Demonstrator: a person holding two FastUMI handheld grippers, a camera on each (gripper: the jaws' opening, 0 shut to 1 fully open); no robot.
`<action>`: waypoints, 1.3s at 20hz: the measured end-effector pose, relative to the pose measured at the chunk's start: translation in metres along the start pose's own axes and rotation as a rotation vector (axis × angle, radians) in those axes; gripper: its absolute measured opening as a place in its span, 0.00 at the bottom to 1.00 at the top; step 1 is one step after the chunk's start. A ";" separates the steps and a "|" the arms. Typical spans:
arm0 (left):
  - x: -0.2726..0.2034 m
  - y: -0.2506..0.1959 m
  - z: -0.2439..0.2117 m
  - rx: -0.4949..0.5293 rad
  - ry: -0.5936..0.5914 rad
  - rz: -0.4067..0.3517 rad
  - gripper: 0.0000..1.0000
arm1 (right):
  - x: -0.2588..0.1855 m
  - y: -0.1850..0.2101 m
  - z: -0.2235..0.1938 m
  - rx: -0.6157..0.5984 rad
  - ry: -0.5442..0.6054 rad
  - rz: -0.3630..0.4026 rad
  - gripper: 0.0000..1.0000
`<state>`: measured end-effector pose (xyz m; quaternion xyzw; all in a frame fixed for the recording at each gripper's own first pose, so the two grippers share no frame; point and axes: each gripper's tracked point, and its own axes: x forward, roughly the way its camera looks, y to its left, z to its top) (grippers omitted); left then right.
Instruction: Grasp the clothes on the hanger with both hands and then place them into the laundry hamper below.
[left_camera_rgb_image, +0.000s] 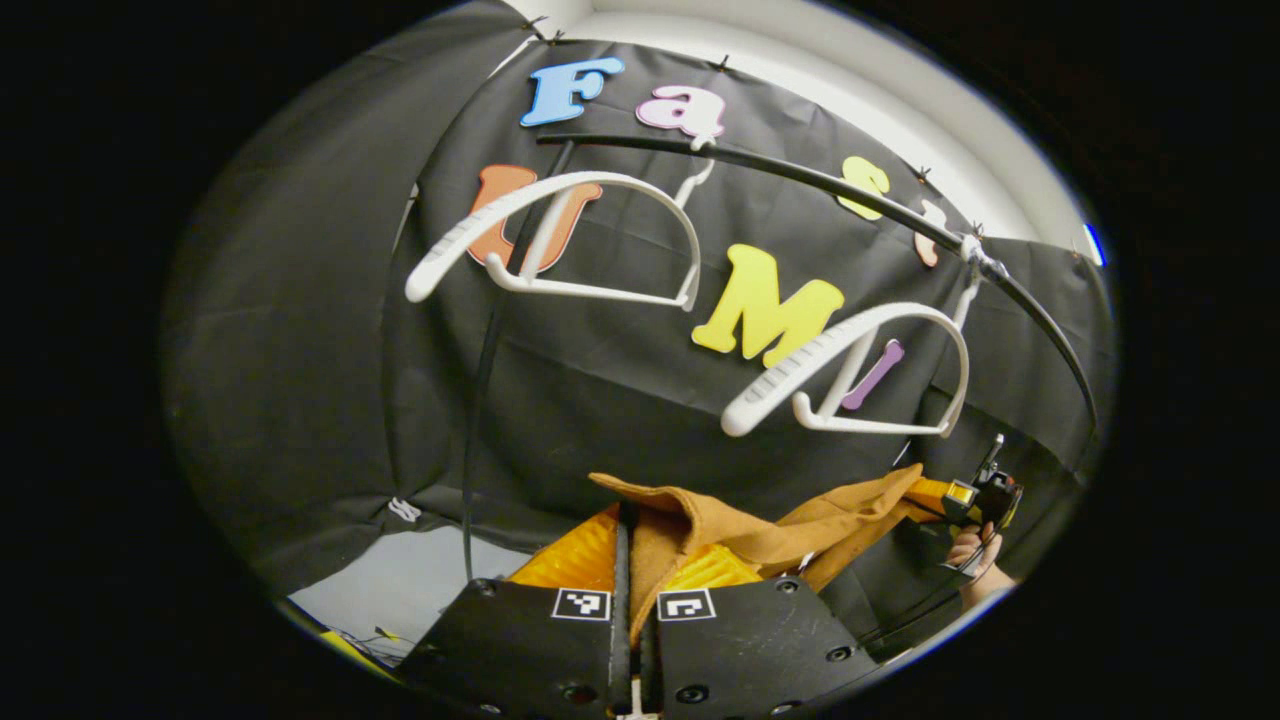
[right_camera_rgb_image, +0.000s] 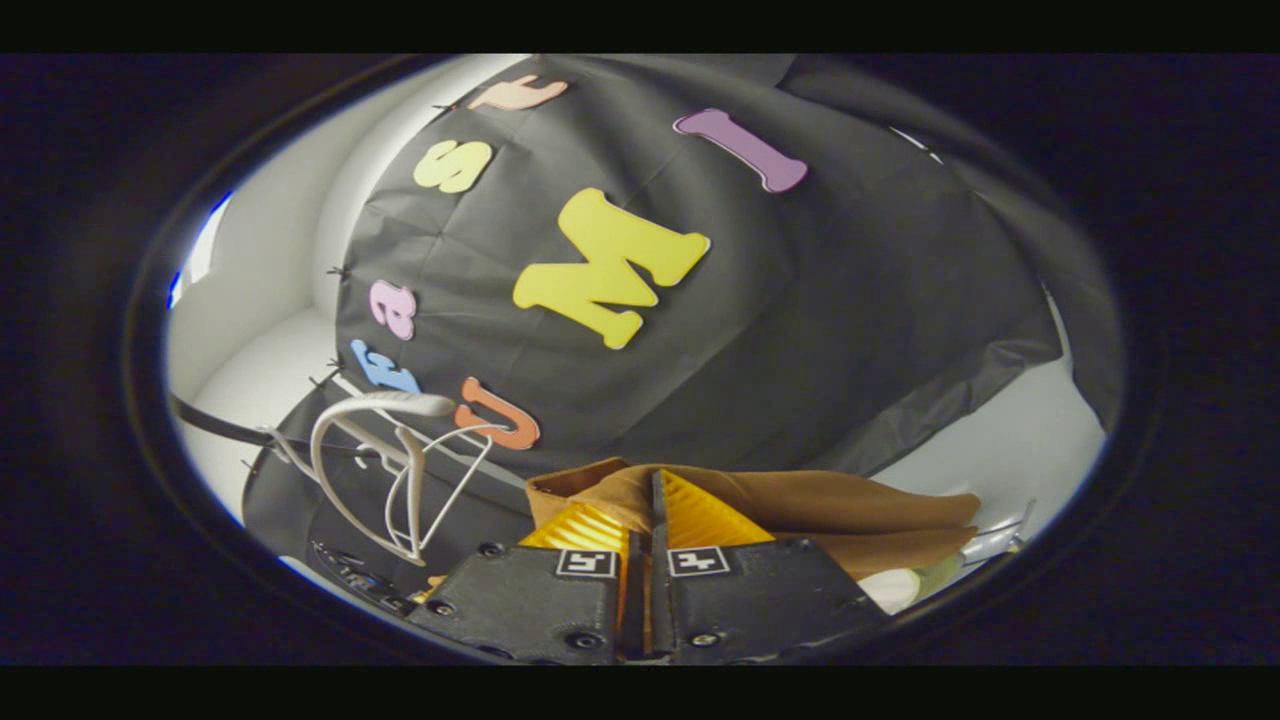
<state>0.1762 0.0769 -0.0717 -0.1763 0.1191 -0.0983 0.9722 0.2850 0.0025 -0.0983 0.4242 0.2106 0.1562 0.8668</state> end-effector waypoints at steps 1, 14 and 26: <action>-0.003 -0.003 -0.002 0.002 0.000 0.003 0.03 | -0.003 0.000 -0.008 -0.008 0.013 -0.003 0.06; -0.041 -0.081 -0.021 0.128 -0.004 -0.062 0.03 | -0.046 0.050 -0.110 -0.185 0.193 0.071 0.05; -0.052 -0.148 -0.051 0.186 0.028 -0.163 0.03 | -0.063 0.121 -0.190 -0.315 0.329 0.199 0.06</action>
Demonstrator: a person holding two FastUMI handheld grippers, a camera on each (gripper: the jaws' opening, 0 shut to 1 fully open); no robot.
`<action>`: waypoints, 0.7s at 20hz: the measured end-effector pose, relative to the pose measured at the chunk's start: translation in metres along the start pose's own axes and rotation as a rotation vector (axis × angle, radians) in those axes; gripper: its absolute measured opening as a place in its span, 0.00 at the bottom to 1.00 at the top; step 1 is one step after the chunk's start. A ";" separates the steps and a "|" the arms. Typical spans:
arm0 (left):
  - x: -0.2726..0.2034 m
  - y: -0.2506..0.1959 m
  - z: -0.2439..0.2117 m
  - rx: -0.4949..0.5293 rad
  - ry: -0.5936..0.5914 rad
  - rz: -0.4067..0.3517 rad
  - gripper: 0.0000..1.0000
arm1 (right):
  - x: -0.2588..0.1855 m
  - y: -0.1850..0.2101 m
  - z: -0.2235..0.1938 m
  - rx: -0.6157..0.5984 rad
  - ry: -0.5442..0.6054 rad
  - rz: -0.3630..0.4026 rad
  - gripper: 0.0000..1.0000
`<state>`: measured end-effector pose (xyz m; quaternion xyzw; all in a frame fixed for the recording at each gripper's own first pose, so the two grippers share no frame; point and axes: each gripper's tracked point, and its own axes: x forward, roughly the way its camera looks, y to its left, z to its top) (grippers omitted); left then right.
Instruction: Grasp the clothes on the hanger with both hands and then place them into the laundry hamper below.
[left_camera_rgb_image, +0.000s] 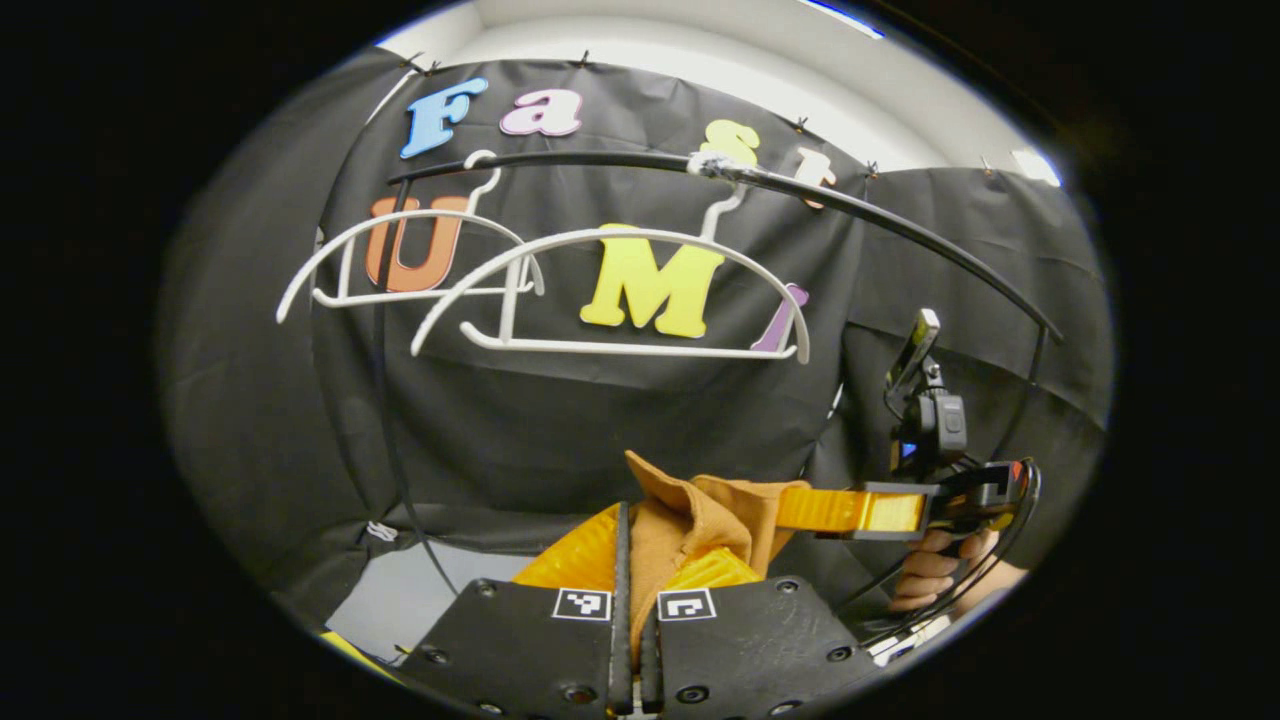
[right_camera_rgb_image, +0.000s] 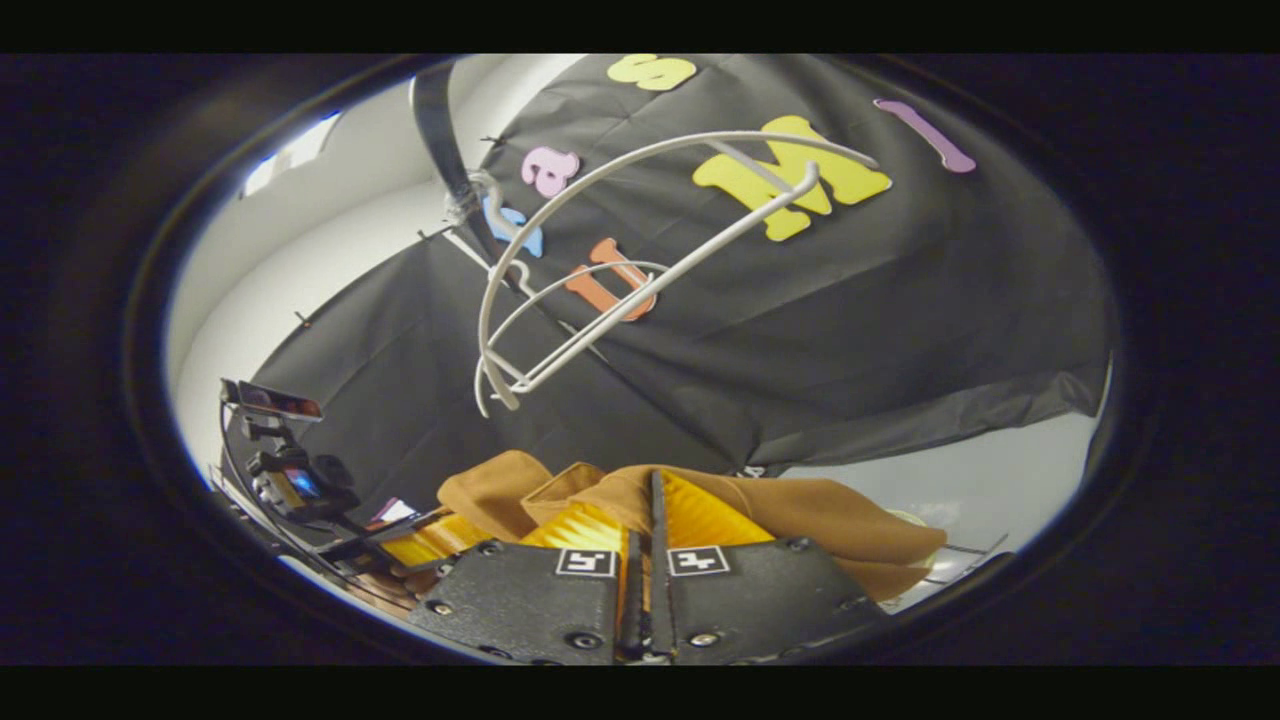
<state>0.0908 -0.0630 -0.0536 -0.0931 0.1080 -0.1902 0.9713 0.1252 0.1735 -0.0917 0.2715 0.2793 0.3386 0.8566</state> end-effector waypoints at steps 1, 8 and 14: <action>0.001 -0.001 -0.001 -0.002 0.000 0.005 0.03 | 0.000 0.004 -0.005 0.003 0.002 0.009 0.06; 0.017 0.008 -0.040 -0.040 0.083 0.034 0.03 | 0.017 -0.017 -0.039 0.021 0.064 -0.035 0.05; 0.030 0.021 -0.086 -0.076 0.193 0.068 0.04 | 0.037 -0.065 -0.067 0.106 0.131 -0.122 0.05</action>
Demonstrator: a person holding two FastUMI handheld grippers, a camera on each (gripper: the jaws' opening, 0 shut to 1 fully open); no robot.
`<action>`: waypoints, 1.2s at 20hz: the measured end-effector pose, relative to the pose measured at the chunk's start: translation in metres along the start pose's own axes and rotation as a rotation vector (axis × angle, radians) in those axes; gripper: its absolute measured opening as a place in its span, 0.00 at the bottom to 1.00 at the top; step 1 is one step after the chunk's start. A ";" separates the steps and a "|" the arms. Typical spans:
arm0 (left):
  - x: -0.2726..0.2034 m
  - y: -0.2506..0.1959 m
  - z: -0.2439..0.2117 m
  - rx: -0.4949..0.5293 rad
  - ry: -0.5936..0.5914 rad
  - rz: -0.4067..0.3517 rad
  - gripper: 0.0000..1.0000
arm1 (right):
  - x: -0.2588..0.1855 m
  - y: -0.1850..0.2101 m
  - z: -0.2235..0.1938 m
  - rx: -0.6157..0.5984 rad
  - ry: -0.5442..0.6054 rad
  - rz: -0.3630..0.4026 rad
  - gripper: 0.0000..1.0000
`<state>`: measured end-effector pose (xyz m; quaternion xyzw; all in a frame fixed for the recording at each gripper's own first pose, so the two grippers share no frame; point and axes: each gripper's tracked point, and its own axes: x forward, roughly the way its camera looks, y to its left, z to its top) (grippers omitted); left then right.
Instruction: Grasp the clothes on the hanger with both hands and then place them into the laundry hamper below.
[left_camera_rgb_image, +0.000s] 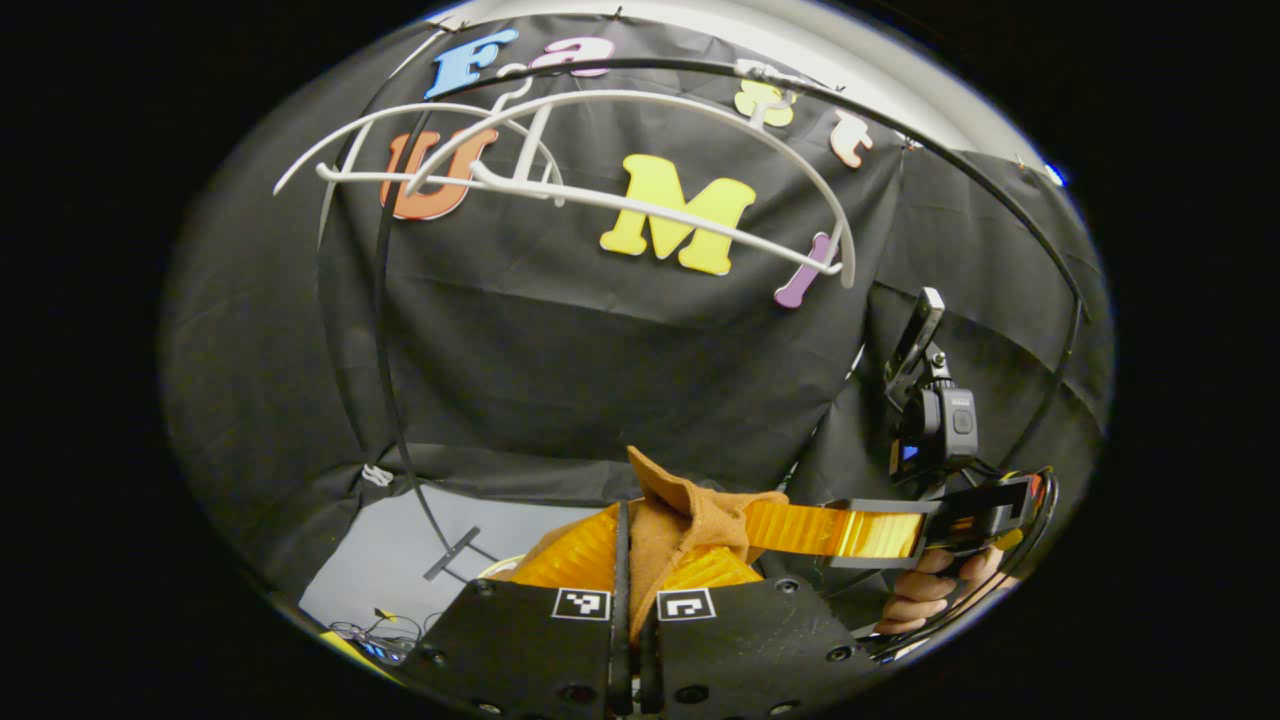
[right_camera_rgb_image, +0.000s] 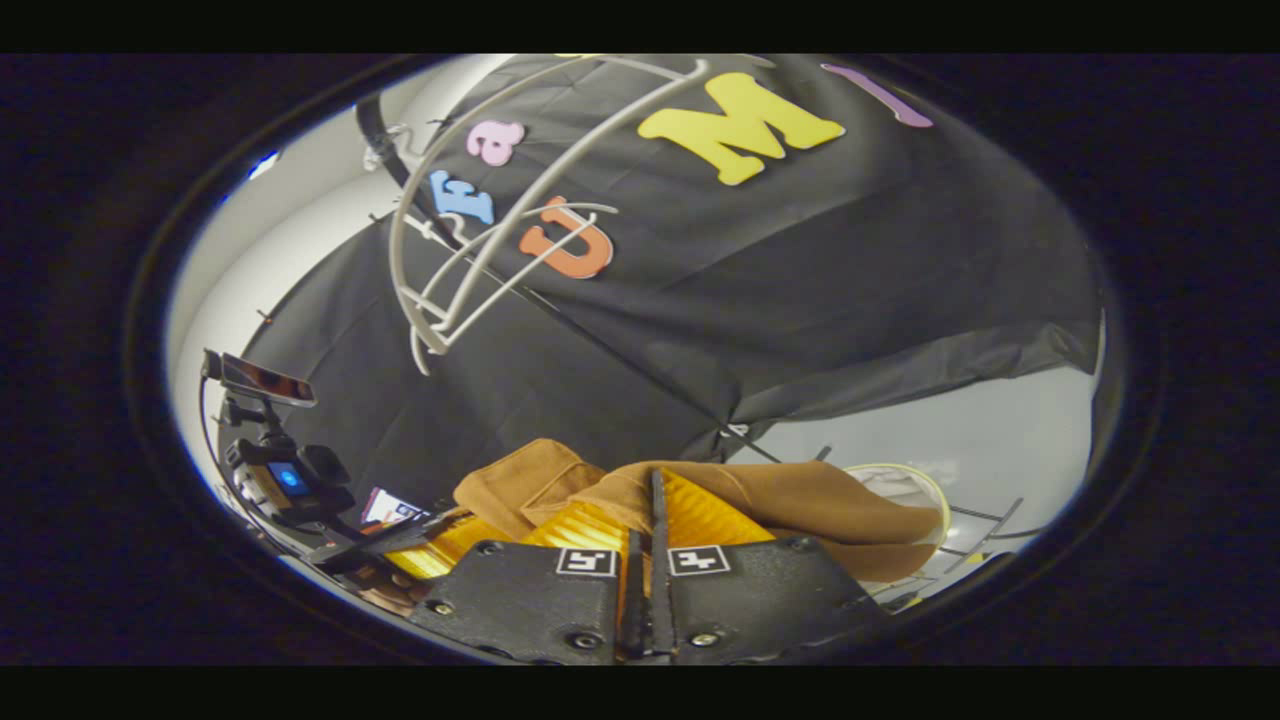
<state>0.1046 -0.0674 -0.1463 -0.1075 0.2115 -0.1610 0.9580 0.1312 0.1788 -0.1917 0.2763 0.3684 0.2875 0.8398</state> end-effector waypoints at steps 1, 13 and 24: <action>0.005 0.004 -0.006 -0.001 0.017 0.008 0.04 | 0.004 -0.009 -0.003 0.012 0.007 -0.026 0.06; 0.044 0.016 -0.086 -0.025 0.307 0.053 0.05 | 0.048 -0.108 -0.045 0.081 0.150 -0.328 0.01; 0.020 0.047 -0.179 -0.066 0.677 0.190 0.89 | 0.019 -0.155 -0.058 -0.057 0.255 -0.538 0.75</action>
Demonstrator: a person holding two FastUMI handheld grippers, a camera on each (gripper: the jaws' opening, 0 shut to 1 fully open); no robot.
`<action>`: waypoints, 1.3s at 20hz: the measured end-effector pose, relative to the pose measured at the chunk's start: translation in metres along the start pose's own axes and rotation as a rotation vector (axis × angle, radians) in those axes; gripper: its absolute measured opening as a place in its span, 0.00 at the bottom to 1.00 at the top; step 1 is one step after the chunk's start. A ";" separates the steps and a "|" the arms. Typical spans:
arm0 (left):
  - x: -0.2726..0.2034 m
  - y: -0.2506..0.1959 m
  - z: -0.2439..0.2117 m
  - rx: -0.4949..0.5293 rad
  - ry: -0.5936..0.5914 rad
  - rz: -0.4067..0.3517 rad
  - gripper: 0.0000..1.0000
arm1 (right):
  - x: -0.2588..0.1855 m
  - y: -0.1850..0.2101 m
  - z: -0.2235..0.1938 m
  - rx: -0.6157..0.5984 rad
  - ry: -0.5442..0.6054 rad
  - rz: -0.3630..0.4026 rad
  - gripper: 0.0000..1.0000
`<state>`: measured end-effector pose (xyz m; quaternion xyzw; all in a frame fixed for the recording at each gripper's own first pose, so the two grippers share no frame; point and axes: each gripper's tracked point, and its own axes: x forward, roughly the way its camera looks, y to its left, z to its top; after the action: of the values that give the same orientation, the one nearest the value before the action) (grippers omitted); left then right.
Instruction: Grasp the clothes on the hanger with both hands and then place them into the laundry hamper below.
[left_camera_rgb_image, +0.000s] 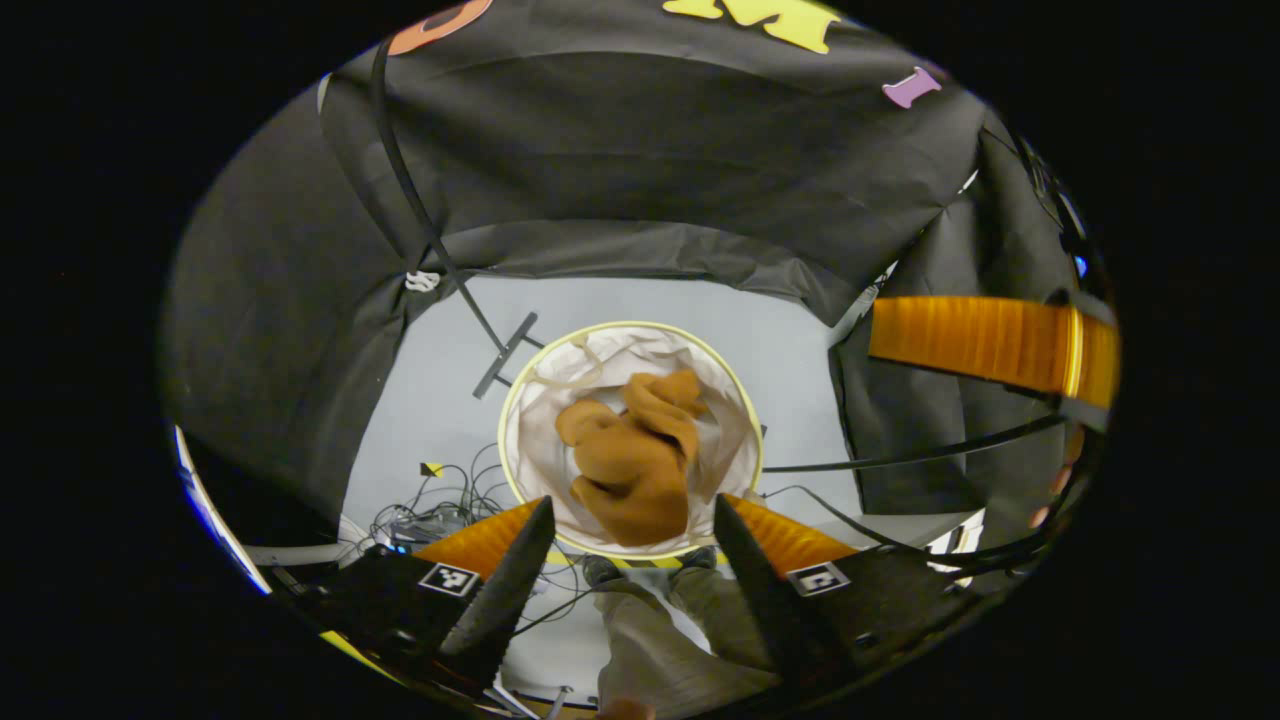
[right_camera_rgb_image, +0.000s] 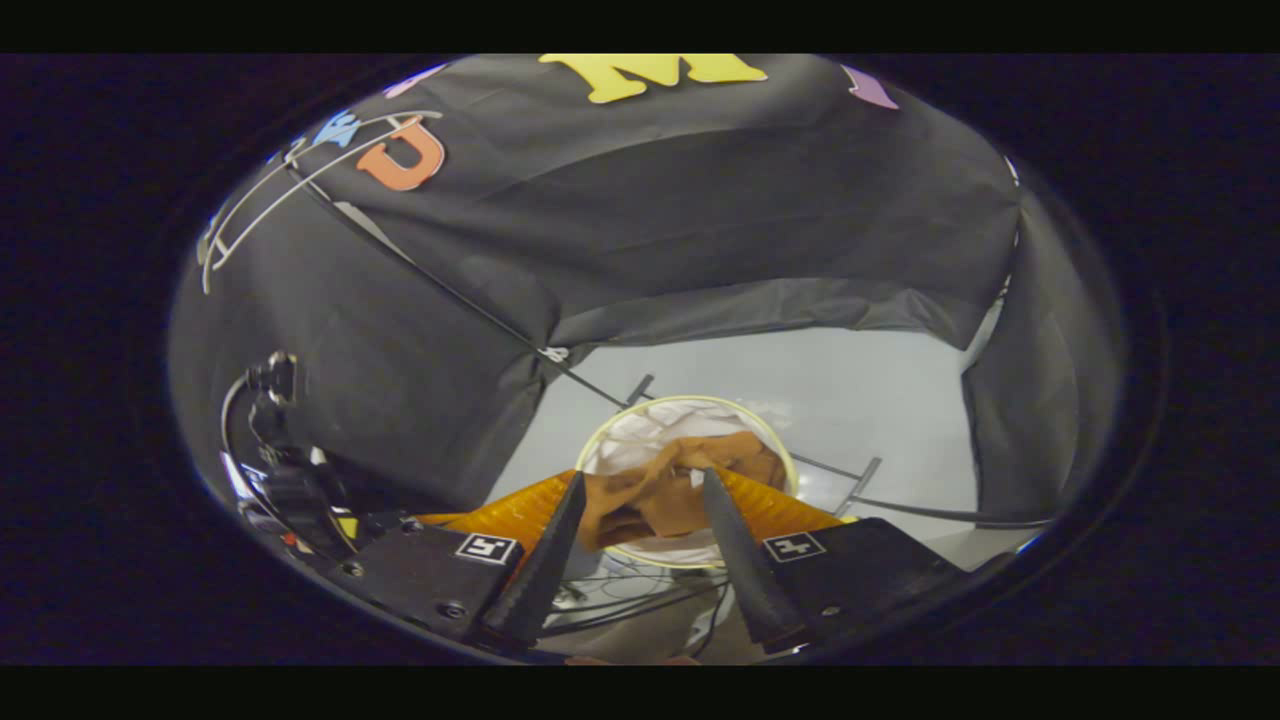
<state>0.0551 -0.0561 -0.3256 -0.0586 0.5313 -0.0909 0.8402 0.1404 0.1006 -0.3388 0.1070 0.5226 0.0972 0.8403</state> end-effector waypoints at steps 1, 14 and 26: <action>0.000 0.001 0.003 -0.002 -0.006 0.012 1.00 | -0.002 -0.002 -0.001 -0.002 -0.007 -0.001 0.76; -0.089 0.004 0.032 -0.043 -0.186 0.030 1.00 | -0.115 0.006 0.018 -0.097 -0.231 -0.064 0.79; -0.197 -0.007 0.061 -0.029 -0.454 0.044 0.97 | -0.230 0.009 0.026 -0.178 -0.511 -0.114 0.89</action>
<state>0.0269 -0.0206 -0.1246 -0.0781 0.3310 -0.0494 0.9391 0.0630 0.0437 -0.1276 0.0239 0.2883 0.0652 0.9550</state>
